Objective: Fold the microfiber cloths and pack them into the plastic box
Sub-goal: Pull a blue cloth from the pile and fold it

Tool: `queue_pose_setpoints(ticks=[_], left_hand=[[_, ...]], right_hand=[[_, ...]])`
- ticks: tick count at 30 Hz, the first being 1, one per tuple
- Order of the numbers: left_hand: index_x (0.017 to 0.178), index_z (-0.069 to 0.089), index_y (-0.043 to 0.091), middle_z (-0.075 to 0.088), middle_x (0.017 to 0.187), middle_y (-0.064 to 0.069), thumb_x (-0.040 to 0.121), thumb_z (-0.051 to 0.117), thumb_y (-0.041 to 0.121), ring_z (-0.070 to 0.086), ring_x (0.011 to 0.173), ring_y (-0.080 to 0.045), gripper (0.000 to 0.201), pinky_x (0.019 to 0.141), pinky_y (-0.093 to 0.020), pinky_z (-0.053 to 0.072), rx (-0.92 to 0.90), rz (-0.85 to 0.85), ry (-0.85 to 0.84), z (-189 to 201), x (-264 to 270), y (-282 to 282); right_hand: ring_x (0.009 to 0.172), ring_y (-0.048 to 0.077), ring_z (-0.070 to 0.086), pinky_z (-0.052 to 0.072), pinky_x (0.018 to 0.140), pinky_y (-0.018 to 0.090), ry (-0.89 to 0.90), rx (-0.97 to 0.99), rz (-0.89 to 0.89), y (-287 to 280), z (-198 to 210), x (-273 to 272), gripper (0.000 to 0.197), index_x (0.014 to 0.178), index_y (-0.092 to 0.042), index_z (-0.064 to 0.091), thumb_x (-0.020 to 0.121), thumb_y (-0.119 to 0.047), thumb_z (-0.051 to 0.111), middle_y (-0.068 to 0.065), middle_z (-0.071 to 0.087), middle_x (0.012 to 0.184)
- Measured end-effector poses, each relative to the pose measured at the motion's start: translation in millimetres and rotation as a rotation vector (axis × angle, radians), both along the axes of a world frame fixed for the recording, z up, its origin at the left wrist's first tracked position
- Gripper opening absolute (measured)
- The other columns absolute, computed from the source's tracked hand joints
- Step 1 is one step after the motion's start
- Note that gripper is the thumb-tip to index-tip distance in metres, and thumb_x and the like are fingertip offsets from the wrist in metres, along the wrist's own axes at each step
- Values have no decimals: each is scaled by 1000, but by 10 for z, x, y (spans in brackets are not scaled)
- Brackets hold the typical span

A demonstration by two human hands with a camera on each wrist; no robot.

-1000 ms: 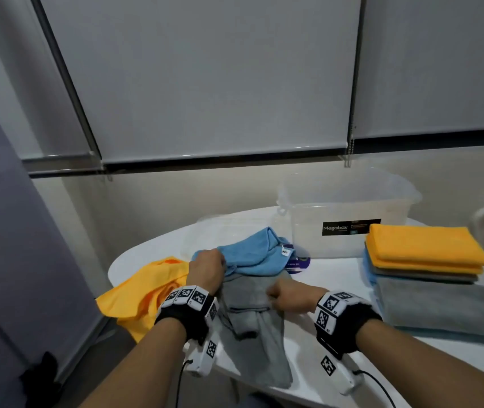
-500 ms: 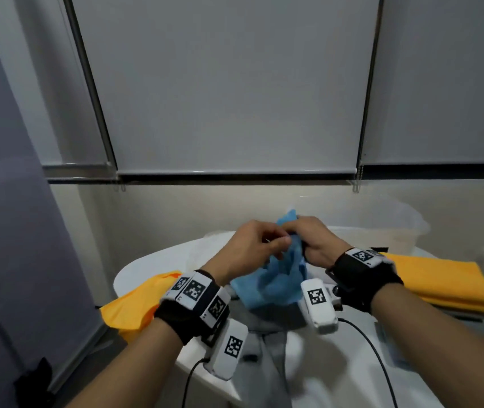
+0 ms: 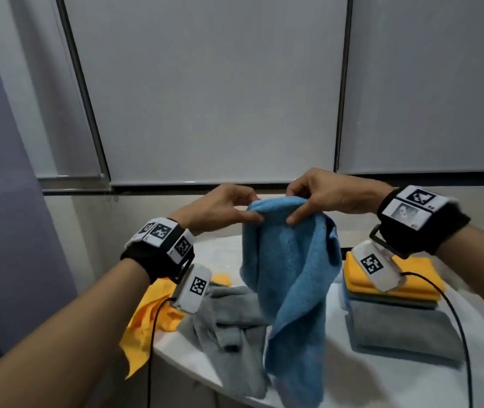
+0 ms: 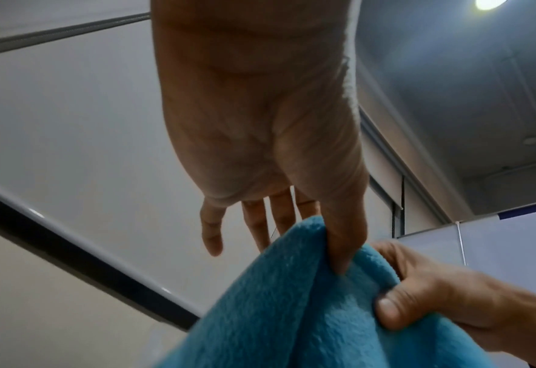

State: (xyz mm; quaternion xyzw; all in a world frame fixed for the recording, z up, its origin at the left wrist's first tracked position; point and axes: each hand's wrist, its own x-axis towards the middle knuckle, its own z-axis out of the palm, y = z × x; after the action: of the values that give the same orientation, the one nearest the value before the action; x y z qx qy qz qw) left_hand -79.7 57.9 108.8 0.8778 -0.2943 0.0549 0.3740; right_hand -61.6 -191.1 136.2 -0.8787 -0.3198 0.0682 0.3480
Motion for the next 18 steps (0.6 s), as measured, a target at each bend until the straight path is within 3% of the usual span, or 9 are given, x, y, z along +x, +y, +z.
queue_pose_setpoints(ticks=[3, 7, 10, 13, 16, 18], left_hand=[[84, 61, 8, 66, 79, -3, 84, 79, 14, 58, 76, -12, 18, 71, -30, 43, -53, 18, -12, 145, -104, 96], [88, 58, 2, 65, 79, -8, 81, 82, 18, 58, 76, -15, 30, 69, -28, 45, -96, 75, -13, 341, -238, 229], [95, 68, 11, 73, 89, -14, 77, 84, 26, 65, 80, -15, 28, 74, -28, 51, -80, 98, -15, 432, -298, 371], [101, 76, 20, 77, 93, -4, 77, 83, 29, 71, 87, -16, 26, 83, -31, 56, 35, 132, -6, 488, -347, 504], [93, 80, 22, 78, 87, 0, 78, 84, 28, 73, 80, -14, 17, 79, -33, 60, 165, 220, 26, 507, -372, 650], [89, 81, 24, 78, 83, 1, 79, 83, 31, 72, 76, -12, 12, 77, -36, 58, 198, 292, 10, 479, -367, 804]], right_hand=[[72, 17, 67, 53, 63, 30, -33, -24, -68, -245, 136, -47, 21, 83, -5, 71, 74, -16, 87, 10, 73, 79], [67, 13, 64, 50, 58, 27, -66, 7, -109, -481, 283, -136, 23, 78, -11, 71, 72, -24, 88, 3, 70, 73], [73, 17, 69, 53, 62, 28, -34, 62, -111, -613, 358, -173, 24, 87, -8, 73, 75, -24, 86, 8, 75, 83], [73, 17, 65, 50, 62, 26, -16, 113, -129, -700, 398, -139, 24, 86, -2, 71, 81, -24, 81, 9, 71, 80], [80, 20, 63, 53, 63, 23, 12, 203, -181, -769, 386, -67, 26, 98, 6, 71, 89, -18, 72, 14, 70, 89], [85, 22, 63, 55, 70, 28, 17, 261, -223, -817, 342, -17, 26, 105, 7, 71, 93, -16, 67, 20, 71, 96]])
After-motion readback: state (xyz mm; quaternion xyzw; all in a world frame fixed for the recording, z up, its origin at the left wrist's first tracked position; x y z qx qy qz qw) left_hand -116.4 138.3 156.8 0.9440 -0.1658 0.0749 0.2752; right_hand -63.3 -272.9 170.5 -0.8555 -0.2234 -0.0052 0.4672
